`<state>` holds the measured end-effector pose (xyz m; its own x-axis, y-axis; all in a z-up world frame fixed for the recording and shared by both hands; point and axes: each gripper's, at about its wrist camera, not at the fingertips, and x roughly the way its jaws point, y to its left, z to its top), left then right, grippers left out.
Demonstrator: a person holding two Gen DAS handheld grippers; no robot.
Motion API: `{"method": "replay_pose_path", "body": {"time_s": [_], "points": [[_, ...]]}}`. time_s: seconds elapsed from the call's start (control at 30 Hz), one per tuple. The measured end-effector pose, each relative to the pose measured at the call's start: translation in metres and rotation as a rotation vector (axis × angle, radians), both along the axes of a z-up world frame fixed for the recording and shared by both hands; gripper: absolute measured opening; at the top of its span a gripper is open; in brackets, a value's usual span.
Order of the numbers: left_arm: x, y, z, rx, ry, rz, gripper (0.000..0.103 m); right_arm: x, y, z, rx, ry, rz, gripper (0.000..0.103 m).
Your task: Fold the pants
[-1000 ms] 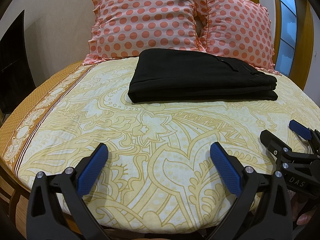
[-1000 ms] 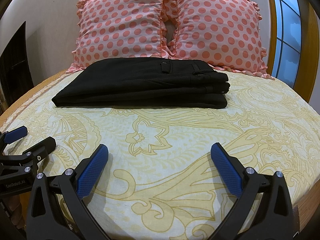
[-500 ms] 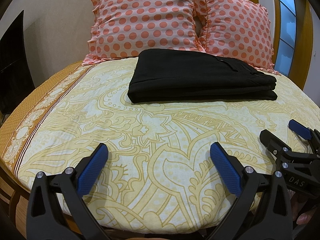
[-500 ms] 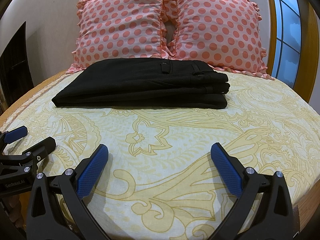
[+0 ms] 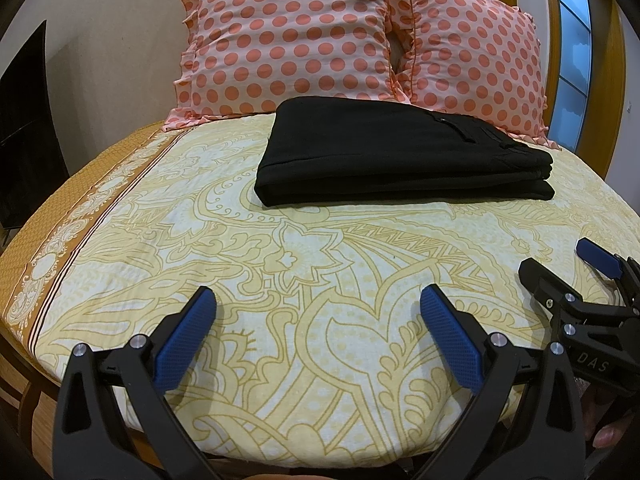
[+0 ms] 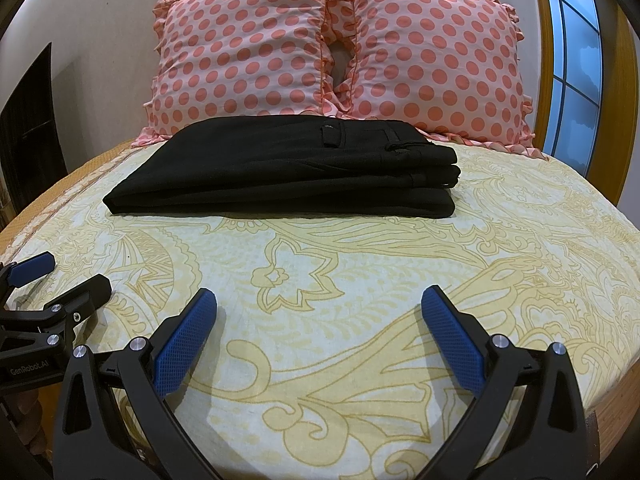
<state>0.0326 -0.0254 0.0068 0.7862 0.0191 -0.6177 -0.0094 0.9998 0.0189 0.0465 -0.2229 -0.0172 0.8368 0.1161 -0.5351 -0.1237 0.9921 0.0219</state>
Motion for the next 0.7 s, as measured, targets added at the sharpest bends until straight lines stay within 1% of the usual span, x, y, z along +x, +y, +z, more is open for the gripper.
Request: {"method": "replay_pose_path", "body": {"time_s": [0.7], "points": [[0.0005,-0.0019,-0.0016,-0.002,0.003,-0.013,0.101,0.0004,0.0000,-0.0006,0.000,-0.001,0.000,0.102]]}}
